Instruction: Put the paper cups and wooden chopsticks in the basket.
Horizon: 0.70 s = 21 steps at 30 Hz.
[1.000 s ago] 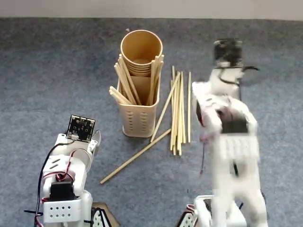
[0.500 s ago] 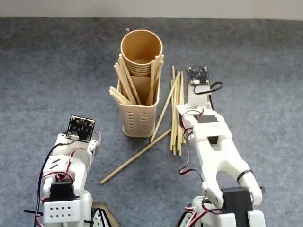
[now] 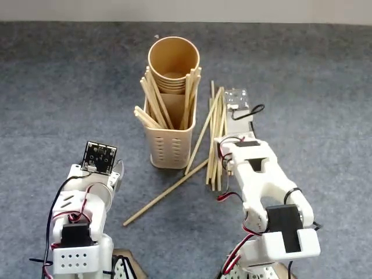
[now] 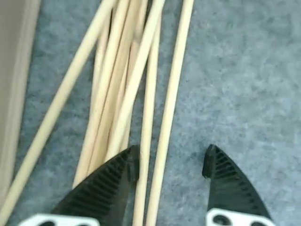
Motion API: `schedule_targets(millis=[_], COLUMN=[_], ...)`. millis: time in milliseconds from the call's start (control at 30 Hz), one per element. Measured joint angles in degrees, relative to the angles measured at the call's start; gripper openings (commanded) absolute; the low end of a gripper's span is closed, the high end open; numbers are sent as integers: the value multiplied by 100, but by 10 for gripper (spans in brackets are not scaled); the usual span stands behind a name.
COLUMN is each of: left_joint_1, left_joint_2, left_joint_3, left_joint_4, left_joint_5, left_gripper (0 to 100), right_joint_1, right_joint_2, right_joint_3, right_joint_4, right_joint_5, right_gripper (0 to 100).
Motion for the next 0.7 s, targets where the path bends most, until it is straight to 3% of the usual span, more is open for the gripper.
schedule_targets(millis=[67, 133, 533, 700], left_joint_1=[0, 0, 0, 0], left_joint_2=[0, 0, 0, 0], left_joint_3=[0, 0, 0, 0], left_joint_4=[0, 0, 0, 0], left_joint_5=[0, 0, 0, 0], left_gripper=[245, 245, 245, 245], right_joint_1=[0, 0, 88, 598], right_joint_2=[0, 0, -123, -1776], right_joint_3=[-9, -9, -18, -9], right_joint_4=[0, 0, 0, 9], right_joint_5=[0, 0, 0, -360], right_gripper=[149, 5, 5, 5])
